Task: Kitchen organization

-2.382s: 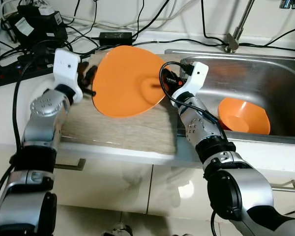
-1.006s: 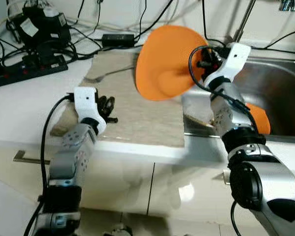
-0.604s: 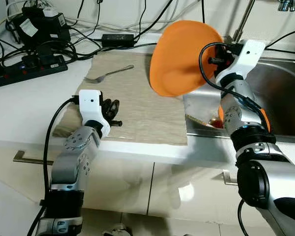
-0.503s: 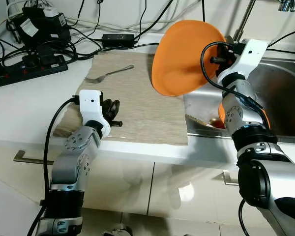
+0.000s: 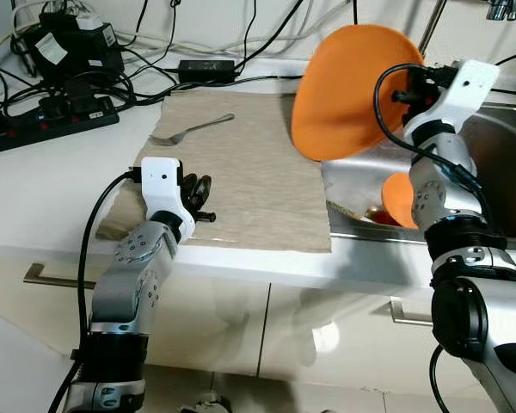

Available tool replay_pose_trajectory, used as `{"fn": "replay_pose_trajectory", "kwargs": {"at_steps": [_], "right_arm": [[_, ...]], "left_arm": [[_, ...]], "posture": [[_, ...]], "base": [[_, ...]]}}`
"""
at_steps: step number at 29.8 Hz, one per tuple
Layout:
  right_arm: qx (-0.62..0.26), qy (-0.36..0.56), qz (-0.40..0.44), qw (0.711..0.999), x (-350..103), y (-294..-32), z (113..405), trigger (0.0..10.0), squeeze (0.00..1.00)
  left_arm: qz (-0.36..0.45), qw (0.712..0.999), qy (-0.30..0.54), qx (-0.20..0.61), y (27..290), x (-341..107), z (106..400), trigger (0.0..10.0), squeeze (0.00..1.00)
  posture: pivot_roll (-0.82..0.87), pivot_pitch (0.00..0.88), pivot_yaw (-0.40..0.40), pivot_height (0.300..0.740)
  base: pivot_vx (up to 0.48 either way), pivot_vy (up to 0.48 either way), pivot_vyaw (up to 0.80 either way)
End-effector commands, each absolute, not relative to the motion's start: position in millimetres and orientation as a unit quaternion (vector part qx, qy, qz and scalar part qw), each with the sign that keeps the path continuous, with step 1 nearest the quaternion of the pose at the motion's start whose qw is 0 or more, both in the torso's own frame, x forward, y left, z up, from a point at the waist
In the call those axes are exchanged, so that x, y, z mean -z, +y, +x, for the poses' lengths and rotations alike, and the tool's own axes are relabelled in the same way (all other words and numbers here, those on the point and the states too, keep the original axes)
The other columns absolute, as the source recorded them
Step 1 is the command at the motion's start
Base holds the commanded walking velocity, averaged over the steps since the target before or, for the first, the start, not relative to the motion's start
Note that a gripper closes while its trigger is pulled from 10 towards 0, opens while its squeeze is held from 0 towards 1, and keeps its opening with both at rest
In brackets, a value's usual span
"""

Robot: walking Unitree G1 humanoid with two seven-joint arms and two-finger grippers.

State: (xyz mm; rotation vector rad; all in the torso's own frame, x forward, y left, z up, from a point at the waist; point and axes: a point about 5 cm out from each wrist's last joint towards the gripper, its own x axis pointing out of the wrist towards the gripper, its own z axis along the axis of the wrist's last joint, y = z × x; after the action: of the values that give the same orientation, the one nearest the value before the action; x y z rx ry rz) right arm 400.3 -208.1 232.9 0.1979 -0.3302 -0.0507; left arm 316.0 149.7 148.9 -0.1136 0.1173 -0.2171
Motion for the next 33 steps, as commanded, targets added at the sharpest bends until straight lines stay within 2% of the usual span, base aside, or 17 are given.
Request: {"fn": "replay_pose_trajectory", "kwargs": {"at_steps": [1, 8, 16, 23, 28, 29, 30, 31, 33], "right_arm": [[0.033, -0.177, 0.107, 0.978, -243, -215, 400, 0.0, 0.00], [0.048, -0.179, 0.093, 0.978, -244, -226, 398, 0.0, 0.00], [0.071, -0.210, 0.063, 0.973, -270, -249, 394, 0.0, 0.00], [0.074, -0.213, 0.053, 0.973, -276, -253, 394, 0.0, 0.00], [0.074, -0.168, 0.064, 0.981, -252, -251, 396, 0.0, 0.00], [0.075, -0.152, 0.065, 0.983, -244, -249, 396, 1.8, 0.00], [0.076, -0.143, 0.065, 0.985, -239, -248, 397, 1.8, 0.00], [0.080, -0.130, 0.067, 0.986, -233, -247, 397, 10.0, 0.00], [0.086, -0.110, 0.073, 0.987, -222, -245, 397, 10.0, 0.00]], "left_arm": [[-0.049, 0.991, 0.059, 0.105, 150, -149, 317, 10.0, 0.00], [-0.047, 0.992, 0.060, 0.104, 151, -148, 318, 10.0, 0.00], [-0.045, 0.992, 0.062, 0.100, 152, -145, 320, 10.0, 0.00], [-0.047, 0.992, 0.061, 0.100, 151, -145, 322, 10.0, 0.00], [-0.047, 0.992, 0.055, 0.100, 152, -149, 324, 10.0, 0.00], [-0.045, 0.993, 0.053, 0.100, 153, -150, 324, 10.0, 0.00], [-0.044, 0.993, 0.053, 0.100, 154, -150, 324, 10.0, 0.00], [-0.042, 0.993, 0.052, 0.100, 154, -150, 325, 10.0, 0.00], [-0.040, 0.993, 0.052, 0.100, 155, -151, 325, 10.0, 0.00]], "posture": [[0.01, 0.000, 0.018, 0.740], [0.01, 0.000, 0.020, 0.740], [0.00, 0.000, 0.015, 0.740], [0.00, 0.000, 0.015, 0.740], [0.00, 0.000, 0.022, 0.740], [0.01, 0.000, 0.026, 0.740], [0.01, 0.000, 0.026, 0.740], [0.01, 0.000, 0.031, 0.740], [0.01, 0.000, 0.036, 0.740]], "base": [[0.000, 0.000, 0.00], [0.000, 0.000, 0.00], [0.000, 0.000, 0.00], [0.000, 0.000, 0.00], [0.000, 0.000, 0.00], [0.000, 0.000, 0.00], [0.000, 0.000, 0.00], [0.000, 0.000, 0.00], [0.000, 0.000, 0.00]]}}
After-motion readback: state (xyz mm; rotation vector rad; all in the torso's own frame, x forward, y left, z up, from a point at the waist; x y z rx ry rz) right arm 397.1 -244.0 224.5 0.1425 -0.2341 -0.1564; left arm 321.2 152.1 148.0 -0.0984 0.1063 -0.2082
